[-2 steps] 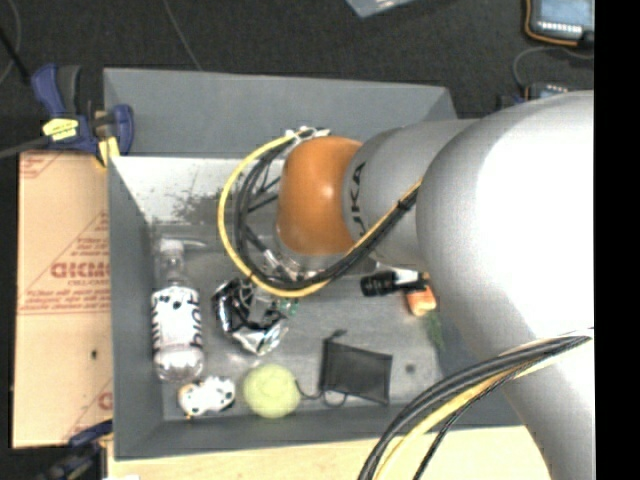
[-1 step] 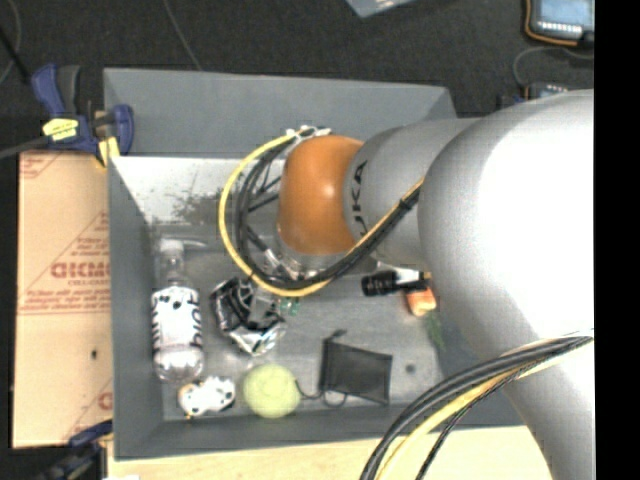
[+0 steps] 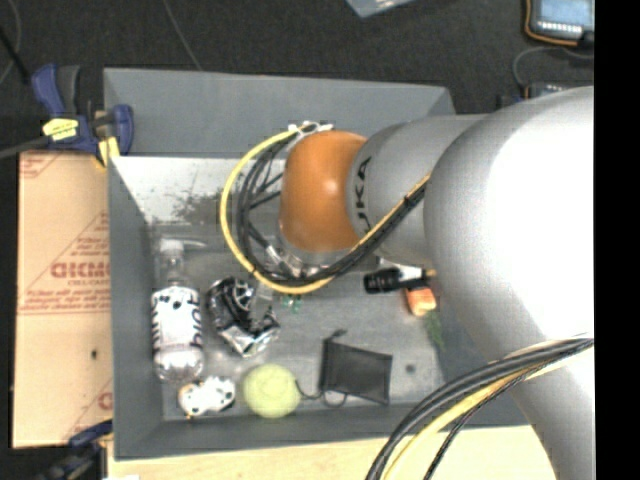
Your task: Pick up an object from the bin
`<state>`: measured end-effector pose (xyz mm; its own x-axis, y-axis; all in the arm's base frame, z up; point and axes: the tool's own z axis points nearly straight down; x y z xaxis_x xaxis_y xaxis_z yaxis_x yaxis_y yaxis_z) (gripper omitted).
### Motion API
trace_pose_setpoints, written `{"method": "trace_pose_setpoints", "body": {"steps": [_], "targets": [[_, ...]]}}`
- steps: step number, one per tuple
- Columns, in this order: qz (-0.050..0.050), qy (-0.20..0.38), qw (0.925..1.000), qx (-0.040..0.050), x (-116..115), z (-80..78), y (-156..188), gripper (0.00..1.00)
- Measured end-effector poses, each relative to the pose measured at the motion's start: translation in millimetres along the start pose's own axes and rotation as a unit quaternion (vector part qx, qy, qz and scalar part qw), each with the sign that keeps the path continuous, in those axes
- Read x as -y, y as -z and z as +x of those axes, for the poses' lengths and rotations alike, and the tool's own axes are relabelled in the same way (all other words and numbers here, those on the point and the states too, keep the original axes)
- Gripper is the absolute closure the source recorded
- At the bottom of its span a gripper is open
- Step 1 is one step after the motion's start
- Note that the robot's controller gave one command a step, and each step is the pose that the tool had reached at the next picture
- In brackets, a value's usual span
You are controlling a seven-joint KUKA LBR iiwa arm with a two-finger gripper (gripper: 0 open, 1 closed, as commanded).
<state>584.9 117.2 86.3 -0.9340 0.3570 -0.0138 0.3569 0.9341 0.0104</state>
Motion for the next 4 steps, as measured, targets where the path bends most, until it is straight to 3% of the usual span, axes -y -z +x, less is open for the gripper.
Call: {"method": "trace_pose_setpoints", "body": {"steps": [4], "targets": [[-0.001,0.000,1.0000,0.0017,0,-1.8,43,1.00]]}}
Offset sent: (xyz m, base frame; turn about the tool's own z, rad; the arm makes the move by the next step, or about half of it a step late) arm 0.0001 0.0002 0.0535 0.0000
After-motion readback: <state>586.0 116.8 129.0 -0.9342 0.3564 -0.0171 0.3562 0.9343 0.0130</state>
